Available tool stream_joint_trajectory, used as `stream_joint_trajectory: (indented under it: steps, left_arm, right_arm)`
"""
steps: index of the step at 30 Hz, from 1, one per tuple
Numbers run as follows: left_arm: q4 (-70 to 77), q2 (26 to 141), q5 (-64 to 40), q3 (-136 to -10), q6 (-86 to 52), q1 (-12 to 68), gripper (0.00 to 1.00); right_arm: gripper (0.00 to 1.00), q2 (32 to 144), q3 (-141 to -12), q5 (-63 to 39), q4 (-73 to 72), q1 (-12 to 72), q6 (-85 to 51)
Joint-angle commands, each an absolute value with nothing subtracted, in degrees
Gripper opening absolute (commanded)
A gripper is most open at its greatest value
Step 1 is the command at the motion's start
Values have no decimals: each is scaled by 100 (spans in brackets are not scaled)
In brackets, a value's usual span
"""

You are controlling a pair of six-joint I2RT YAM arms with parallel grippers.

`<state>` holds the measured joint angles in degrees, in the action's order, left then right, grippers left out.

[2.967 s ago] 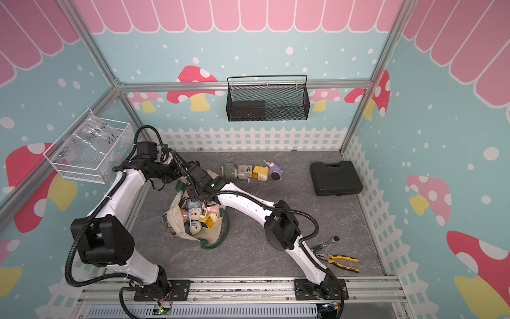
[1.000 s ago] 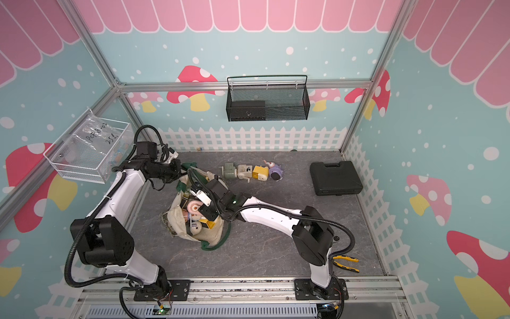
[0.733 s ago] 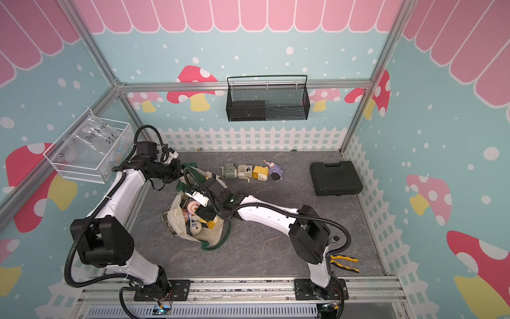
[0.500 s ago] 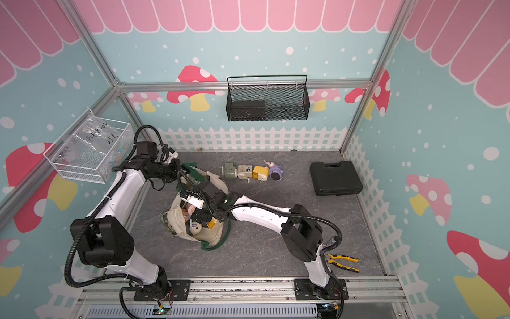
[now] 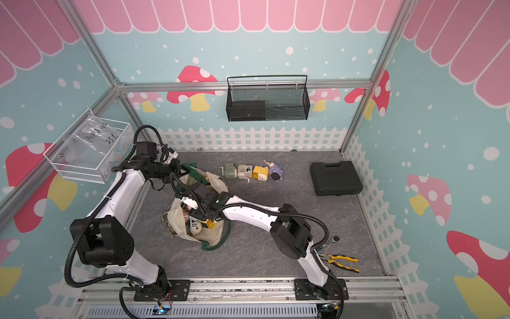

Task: Take out the pencil sharpeners from the tote bags
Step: Pick up the pencil sharpener from the canvas bag.

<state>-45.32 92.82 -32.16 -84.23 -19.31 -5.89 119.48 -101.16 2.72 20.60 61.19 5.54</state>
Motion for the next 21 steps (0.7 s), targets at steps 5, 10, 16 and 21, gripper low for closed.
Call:
stream_joint_trajectory:
  steps: [5, 10, 16, 21]
  left_arm:
    - [-4037, 9022, -3428, -8526, -1972, -667, 0]
    - [-4040, 9026, -3437, -8533, -1979, -668, 0]
    - [-4039, 9026, -3452, -8526, -1978, -668, 0]
    - [-4036, 9018, -3442, -8529, -1978, -665, 0]
  right_arm:
    - [46, 11066, -9479, -20, 1749, 6118, 443]
    - [43, 10199, -8789, -197, 1266, 6116, 252]
    - [41, 9369, -8117, -282, 919, 5989, 19]
    - [40, 8731, -7557, -382, 631, 5503, -266]
